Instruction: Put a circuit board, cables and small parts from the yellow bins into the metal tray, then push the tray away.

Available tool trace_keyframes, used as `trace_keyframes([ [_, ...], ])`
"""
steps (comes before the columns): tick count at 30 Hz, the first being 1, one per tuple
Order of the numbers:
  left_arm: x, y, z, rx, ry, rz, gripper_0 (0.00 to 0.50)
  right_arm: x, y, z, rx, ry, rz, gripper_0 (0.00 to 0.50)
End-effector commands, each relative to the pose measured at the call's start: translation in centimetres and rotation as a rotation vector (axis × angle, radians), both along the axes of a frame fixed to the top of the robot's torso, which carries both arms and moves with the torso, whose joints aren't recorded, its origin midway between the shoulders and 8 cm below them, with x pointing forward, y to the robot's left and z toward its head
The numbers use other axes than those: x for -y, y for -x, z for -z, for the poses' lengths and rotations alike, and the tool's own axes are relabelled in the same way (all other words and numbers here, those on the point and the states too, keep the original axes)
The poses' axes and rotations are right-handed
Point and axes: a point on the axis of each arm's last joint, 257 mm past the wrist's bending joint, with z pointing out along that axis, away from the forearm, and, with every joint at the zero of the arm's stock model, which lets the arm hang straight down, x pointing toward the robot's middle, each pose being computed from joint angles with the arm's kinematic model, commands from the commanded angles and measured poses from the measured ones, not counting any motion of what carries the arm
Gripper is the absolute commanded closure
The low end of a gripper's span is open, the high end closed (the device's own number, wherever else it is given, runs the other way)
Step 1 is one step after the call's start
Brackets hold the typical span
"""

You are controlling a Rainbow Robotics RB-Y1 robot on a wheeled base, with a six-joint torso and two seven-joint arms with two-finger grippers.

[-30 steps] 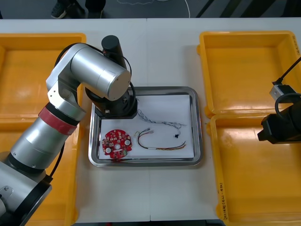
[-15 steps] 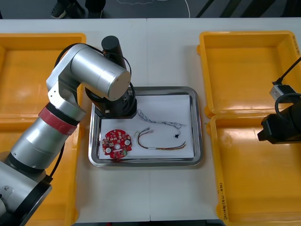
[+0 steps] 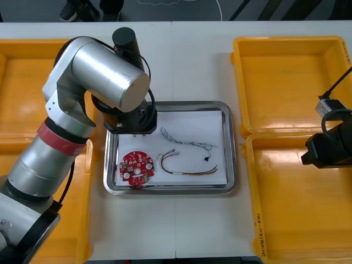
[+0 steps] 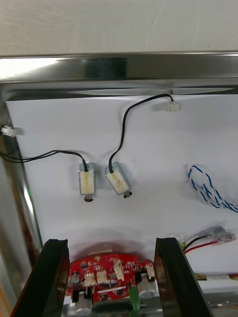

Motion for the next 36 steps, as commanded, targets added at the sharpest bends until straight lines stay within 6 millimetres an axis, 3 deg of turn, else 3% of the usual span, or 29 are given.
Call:
trace_keyframes([
  [1, 1.1, -0.7, -5.2, 0.107, 0.053, 0.047, 0.0, -0.3, -0.1, -0.7, 0.026, -0.035, 0.05, 0.0],
  [6, 0.8, -1.0, -8.2, 0.183, 0.09, 0.057, 0.0, -0.4, -0.1, -0.8, 0.025, -0.035, 0.045, 0.0],
  [10, 0.0, -1.0, -9.3, 0.201, 0.11, 0.058, 0.0, -0.5, 0.0, -0.8, 0.023, -0.037, 0.039, 0.0],
  [26, -9.4, -2.0, -13.1, 0.245, 0.047, -0.007, 0.0, -0.8, 0.1, -0.7, 0.017, -0.05, 0.027, 0.0],
  [36, -16.6, -1.4, -13.7, 0.181, -0.033, -0.053, 0.0, -1.0, 0.3, -0.7, 0.011, -0.055, 0.022, 0.0],
])
